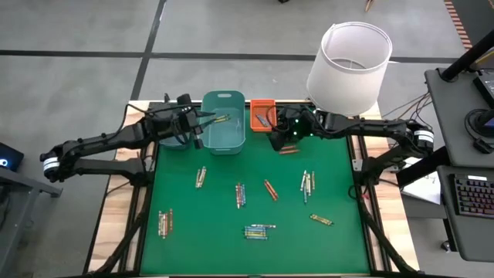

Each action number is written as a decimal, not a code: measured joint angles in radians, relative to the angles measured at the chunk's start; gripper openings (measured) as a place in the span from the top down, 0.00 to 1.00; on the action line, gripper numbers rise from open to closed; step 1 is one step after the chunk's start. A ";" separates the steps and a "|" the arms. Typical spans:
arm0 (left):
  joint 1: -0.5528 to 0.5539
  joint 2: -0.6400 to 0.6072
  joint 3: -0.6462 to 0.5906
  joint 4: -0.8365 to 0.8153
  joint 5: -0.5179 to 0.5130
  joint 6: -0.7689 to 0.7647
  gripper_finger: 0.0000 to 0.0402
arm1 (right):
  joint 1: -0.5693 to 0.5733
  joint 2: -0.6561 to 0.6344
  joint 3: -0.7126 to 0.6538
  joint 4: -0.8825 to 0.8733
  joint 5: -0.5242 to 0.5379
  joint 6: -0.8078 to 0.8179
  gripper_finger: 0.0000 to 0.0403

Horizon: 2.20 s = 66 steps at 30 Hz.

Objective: Sort crayons
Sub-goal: Put the orange crayon into the blue bin

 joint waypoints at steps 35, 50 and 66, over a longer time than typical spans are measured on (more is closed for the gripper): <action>-0.002 0.038 0.001 0.069 0.002 -0.290 0.83 | 0.252 0.000 0.001 -0.596 0.054 -0.124 0.69; -0.002 0.038 0.001 0.077 0.002 -0.311 0.83 | 0.189 0.082 0.001 -0.392 0.187 -0.455 0.69; -0.002 0.038 0.002 0.076 0.001 -0.299 0.83 | 0.106 0.288 0.000 -0.382 0.196 -0.555 0.69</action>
